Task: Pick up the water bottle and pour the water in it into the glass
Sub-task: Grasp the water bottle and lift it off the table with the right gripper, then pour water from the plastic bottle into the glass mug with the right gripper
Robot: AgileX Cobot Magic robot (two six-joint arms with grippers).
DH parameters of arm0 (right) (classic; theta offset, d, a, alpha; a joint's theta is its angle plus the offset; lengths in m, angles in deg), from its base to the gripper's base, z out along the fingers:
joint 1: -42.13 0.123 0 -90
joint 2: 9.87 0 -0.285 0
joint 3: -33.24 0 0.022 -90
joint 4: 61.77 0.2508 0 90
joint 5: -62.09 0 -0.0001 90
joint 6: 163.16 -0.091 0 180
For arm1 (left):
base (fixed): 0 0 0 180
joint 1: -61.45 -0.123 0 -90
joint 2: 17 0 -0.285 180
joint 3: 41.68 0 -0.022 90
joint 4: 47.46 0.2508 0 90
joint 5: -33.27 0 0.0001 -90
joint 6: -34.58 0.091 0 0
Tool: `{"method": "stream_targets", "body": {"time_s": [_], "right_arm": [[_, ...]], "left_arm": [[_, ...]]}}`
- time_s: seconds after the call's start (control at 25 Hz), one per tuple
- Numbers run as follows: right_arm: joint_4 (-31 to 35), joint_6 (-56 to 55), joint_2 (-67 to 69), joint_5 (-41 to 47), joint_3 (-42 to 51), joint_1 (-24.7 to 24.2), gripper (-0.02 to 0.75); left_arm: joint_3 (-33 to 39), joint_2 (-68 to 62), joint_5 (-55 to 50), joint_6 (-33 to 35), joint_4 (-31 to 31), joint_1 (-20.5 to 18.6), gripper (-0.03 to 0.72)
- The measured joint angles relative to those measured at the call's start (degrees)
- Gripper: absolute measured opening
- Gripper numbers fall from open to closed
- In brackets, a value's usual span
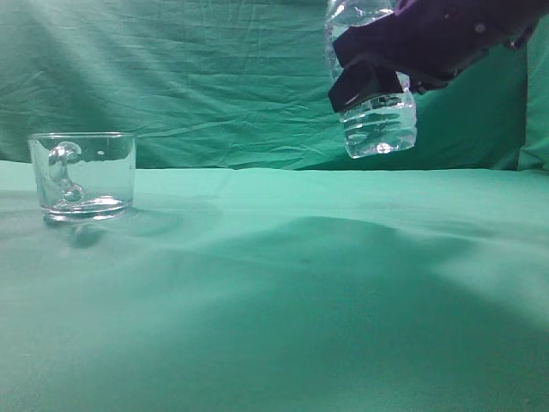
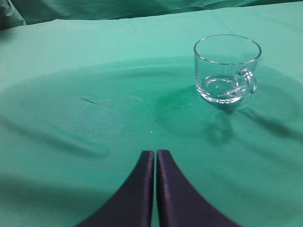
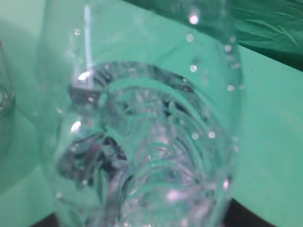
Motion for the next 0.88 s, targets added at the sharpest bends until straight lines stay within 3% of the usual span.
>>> {"method": "stream_targets", "body": {"time_s": [0.28,0.52,0.88], "right_arm": [[-2.23,3.6,-0.58,26.49,-14.54,6.48,0.303],[-2.53,8.47,4.45,36.75,-26.66,12.53,0.303],[-10.11,10.62,16.24,46.4,-42.94,17.84,0.303]], "left_arm": [[0.0,0.0,0.0,0.0,0.0,0.0,0.0],[0.0,0.0,0.0,0.0,0.0,0.0,0.0],[0.0,0.0,0.0,0.0,0.0,0.0,0.0]]}}
